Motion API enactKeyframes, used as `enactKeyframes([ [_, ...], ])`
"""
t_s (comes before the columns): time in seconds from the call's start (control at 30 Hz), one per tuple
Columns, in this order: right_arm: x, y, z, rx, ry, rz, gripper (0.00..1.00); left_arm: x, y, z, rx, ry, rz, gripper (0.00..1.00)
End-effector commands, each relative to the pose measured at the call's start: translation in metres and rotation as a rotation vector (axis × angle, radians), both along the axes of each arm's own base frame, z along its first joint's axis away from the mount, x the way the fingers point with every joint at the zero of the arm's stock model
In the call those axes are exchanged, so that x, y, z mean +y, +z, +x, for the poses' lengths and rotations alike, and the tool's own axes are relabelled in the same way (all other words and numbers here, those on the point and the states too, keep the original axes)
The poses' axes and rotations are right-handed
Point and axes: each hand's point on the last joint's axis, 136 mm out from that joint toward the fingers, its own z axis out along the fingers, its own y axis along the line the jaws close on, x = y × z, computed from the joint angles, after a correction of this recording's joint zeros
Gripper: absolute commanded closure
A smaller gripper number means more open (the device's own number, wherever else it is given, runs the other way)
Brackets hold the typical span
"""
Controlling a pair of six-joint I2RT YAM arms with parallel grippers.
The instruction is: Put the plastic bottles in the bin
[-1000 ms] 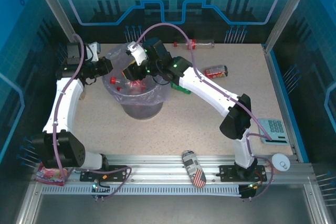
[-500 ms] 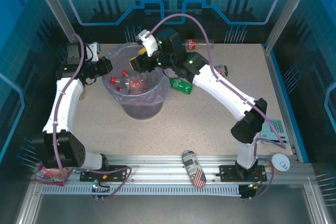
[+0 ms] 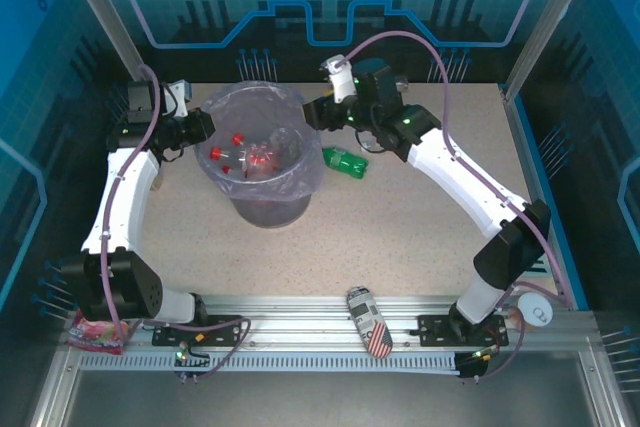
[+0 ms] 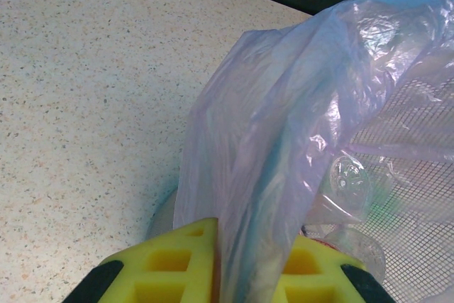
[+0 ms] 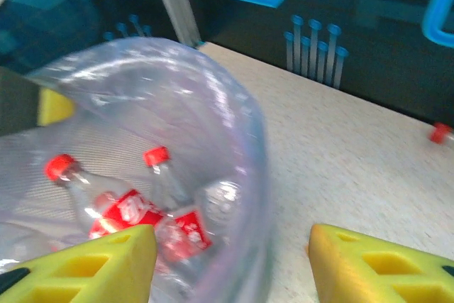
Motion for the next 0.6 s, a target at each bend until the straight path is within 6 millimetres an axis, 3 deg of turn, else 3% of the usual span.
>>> enactKeyframes([
  [0.0,-0.034,-0.003,0.007,0.018,-0.14,0.004,0.39,-0.01,-0.028,-0.013,0.092,-0.044,-0.036,1.0],
  [0.3,-0.083,-0.056,0.015,0.129,-0.352,-0.049,0.22,-0.011,-0.03,-0.013,0.097,-0.048,-0.036,1.0],
  [0.47,-0.127,-0.1,0.021,0.225,-0.53,-0.061,0.01,-0.013,-0.028,-0.013,0.09,-0.055,-0.049,1.0],
  [0.57,-0.149,-0.127,0.023,0.298,-0.625,-0.039,0.0,-0.014,-0.029,-0.013,0.09,-0.057,-0.052,1.0],
])
